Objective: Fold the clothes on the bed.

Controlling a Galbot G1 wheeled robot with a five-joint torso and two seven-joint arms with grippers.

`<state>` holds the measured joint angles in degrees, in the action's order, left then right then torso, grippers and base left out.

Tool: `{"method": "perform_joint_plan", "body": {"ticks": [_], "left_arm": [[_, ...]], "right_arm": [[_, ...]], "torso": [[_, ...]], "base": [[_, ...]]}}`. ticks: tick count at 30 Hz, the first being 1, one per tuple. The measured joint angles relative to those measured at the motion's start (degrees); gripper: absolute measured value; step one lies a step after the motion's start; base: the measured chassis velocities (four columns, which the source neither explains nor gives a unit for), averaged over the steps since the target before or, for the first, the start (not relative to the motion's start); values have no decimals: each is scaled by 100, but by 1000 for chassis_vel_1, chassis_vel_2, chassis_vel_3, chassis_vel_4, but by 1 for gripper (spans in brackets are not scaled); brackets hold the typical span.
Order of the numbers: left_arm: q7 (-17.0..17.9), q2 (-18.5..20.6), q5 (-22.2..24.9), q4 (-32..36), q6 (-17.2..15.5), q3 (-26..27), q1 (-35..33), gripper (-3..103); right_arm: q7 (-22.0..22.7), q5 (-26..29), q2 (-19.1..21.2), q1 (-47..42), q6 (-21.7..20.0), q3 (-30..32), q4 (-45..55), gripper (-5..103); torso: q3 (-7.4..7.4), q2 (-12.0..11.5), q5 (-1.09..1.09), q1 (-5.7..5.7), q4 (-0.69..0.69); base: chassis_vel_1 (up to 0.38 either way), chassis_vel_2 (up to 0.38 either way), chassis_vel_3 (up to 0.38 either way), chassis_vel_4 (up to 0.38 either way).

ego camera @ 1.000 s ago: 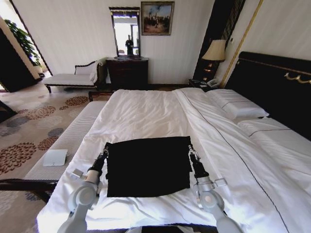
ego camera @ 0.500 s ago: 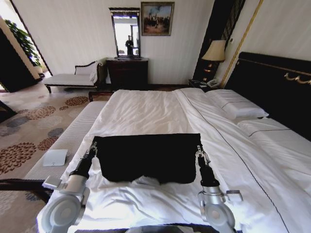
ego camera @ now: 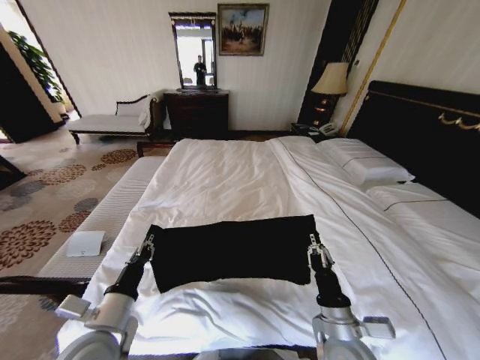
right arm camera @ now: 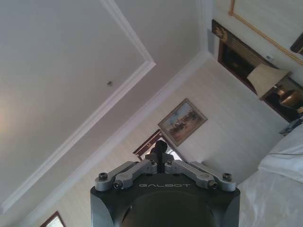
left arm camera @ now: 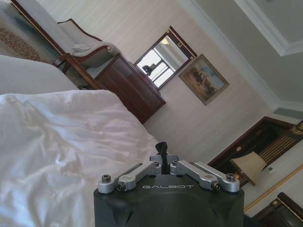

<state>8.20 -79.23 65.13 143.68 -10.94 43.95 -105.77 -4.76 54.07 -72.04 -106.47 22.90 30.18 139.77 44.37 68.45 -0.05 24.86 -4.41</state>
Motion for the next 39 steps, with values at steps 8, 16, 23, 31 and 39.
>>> {"method": "perform_joint_plan", "body": {"ticks": [8,16,23,31,39], "left_arm": [[670,257,-154,-148,-327,-323,1188,2],[524,491,-878,-3080,-433,-1186,3143,2],[-24,255,-1203,-5636,-44,-1654,4711,2],[-643,76,-1077,-6684,223,-1731,5144,2],[-1271,361,-243,-5809,314,-1572,4370,2]], "right_arm": [[2088,82,588,1250,-1113,-235,-232,2],[1829,520,824,3431,-1312,-1378,-3596,2],[884,468,302,5030,-792,-2191,-6162,2],[46,623,192,5373,-374,-2271,-6888,2],[-672,1495,999,4446,-322,-2069,-5767,2]], "torso": [[0,0,5,0,-1],[4,-4,0,5,-2],[2,-4,1,4,1],[2,-3,1,3,1],[-1,0,0,-1,0]], "base": [[0,0,0,0],[0,0,0,0],[0,0,0,0],[0,0,0,0],[0,0,0,0]]}}
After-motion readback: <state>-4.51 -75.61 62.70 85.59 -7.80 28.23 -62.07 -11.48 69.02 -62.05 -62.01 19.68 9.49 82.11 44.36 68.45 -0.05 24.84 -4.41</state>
